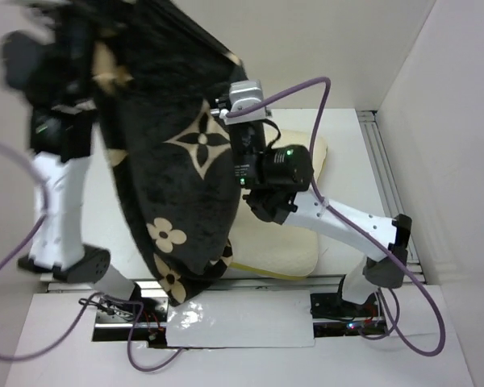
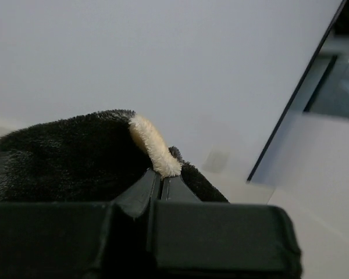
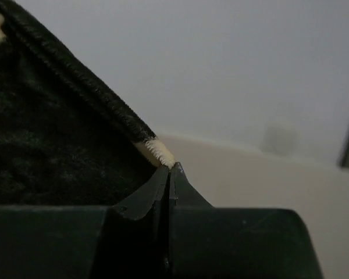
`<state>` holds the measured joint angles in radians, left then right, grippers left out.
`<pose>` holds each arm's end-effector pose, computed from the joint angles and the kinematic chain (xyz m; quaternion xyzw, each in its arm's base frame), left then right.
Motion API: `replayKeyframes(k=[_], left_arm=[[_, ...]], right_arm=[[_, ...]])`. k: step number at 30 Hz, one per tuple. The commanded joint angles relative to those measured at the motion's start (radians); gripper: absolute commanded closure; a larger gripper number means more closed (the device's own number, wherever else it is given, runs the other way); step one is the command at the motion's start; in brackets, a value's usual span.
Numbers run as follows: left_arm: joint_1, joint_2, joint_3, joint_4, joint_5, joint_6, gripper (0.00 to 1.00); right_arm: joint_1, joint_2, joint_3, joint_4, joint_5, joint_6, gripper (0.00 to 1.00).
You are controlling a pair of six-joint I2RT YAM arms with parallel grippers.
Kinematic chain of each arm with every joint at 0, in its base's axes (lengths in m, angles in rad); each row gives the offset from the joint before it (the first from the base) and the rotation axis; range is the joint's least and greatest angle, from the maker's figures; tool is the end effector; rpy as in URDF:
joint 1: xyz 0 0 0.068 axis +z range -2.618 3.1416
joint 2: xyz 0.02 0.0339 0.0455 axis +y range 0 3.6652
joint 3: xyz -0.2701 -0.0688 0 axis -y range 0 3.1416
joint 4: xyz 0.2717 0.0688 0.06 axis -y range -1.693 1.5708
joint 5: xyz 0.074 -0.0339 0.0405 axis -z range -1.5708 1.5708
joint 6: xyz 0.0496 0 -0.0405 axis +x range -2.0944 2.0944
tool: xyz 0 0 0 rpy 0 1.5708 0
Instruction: Put the pillow into the pillowcase
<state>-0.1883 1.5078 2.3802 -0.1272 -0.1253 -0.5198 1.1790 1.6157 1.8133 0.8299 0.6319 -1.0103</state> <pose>0.2195 -0.0355 0.7133 -0.1226 0.3854 -0.2934 0.8662 0.1591 0.3083 0.5931 -0.0895 0.3829 -0.0059 0.9194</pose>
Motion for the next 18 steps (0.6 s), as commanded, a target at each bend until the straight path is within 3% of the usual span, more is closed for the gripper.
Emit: replayKeyframes(k=[1, 3, 5, 6, 7, 8, 9, 10, 11, 12, 14, 15, 16, 17, 18], left_arm=[[-0.14, 0.158, -0.016, 0.045, -0.025, 0.148, 1.0], [-0.23, 0.215, -0.044, 0.044, -0.051, 0.202, 1.0], [-0.359, 0.294, -0.093, 0.078, -0.108, 0.289, 1.0], [-0.4, 0.325, -0.102, 0.087, -0.129, 0.314, 1.0], [-0.463, 0.357, -0.102, 0.087, -0.146, 0.332, 1.0], [-0.486, 0.392, -0.092, 0.087, -0.158, 0.333, 1.0], [-0.505, 0.469, -0.07, 0.066, -0.136, 0.333, 1.0], [-0.539, 0.507, -0.028, 0.049, -0.126, 0.333, 1.0], [-0.556, 0.544, -0.012, 0.023, -0.107, 0.32, 1.0], [-0.571, 0.602, -0.012, 0.023, -0.091, 0.32, 1.0], [-0.605, 0.644, -0.001, 0.023, -0.076, 0.32, 1.0], [-0.605, 0.657, -0.001, 0.003, -0.059, 0.308, 0.9], [-0.605, 0.666, -0.001, -0.006, -0.05, 0.308, 0.71], [-0.605, 0.666, -0.001, -0.018, -0.05, 0.296, 0.55], [-0.596, 0.666, -0.001, -0.034, -0.04, 0.282, 0.22]], right_arm=[[-0.073, -0.118, -0.22, 0.357, 0.639, -0.226, 1.0], [-0.096, -0.18, -0.38, 0.397, 0.836, -0.209, 1.0], [-0.13, -0.302, -0.602, 0.236, 1.001, 0.012, 1.0], [-0.13, -0.35, -0.659, 0.071, 1.044, 0.179, 1.0], [-0.13, -0.432, -0.699, -0.309, 1.092, 0.522, 1.0], [-0.119, -0.463, -0.785, -0.339, 1.147, 0.513, 1.0], [-0.119, -0.503, -0.852, -0.26, 1.147, 0.413, 1.0], [-0.119, -0.587, -0.924, 0.117, 1.148, 0.137, 1.0], [-0.119, -0.626, -1.018, 0.264, 1.148, 0.063, 0.96], [-0.119, -0.663, -1.035, 0.297, 1.148, 0.062, 0.81], [-0.11, -0.741, -1.025, 0.101, 1.148, 0.224, 0.6], [-0.11, -0.752, -1.007, 0.007, 1.148, 0.298, 0.46], [-0.095, -0.752, -0.985, -0.082, 1.148, 0.365, 0.11], [-0.085, -0.737, -0.961, -0.253, 1.131, 0.465, 0.02], [-0.085, -0.719, -0.913, -0.309, 1.122, 0.493, 0.0]])
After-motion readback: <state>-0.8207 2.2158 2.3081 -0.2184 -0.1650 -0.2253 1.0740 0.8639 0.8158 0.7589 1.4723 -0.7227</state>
